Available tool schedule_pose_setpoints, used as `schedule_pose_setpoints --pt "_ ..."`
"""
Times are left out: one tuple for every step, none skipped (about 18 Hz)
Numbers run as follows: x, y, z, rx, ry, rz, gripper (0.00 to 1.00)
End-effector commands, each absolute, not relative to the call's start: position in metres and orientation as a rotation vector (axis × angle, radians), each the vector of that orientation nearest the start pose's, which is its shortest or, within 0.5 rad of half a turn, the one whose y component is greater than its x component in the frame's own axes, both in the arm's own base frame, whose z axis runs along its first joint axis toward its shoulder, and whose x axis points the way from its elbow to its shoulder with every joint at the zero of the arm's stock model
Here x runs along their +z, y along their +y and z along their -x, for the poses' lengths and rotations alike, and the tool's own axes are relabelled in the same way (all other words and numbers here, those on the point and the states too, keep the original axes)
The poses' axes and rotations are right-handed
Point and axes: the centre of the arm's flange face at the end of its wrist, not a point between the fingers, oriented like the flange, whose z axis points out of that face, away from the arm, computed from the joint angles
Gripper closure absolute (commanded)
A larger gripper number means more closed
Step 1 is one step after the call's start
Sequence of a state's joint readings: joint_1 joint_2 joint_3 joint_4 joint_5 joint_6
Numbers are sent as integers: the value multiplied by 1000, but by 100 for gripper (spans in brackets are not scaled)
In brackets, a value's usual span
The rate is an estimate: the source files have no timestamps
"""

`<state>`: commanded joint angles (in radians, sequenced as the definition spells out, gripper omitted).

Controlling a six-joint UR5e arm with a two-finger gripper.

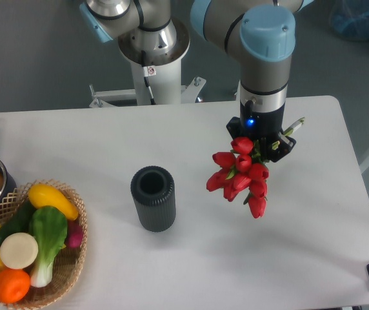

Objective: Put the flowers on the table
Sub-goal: 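Lower the held red tulips toward the table beside the black vase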

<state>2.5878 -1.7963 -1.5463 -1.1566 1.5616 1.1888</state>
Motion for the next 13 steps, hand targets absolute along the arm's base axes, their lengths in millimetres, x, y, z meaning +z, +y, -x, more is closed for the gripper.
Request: schedule_pose_setpoints --pt "422 429 437 284 263 3014 81" --pt "419 429 436 274 264 3016 81" --pt "412 428 435 258 262 3023 81" --pt "406 427 432 243 264 3031 80" --pt "403 429 429 234 274 3033 79" --pt "396 431 428 214 279 3041 78" --pt "386 430 425 189 280 3051 78" --pt "376 429 423 160 281 3059 78" --pt "367 428 420 141 282 3068 78" --pt "357 427 418 117 278 3076 78" --pt "347 427 419 99 278 3084 78" --pt "339 428 420 88 278 3090 78" --pt "333 429 422 75 279 3094 78"
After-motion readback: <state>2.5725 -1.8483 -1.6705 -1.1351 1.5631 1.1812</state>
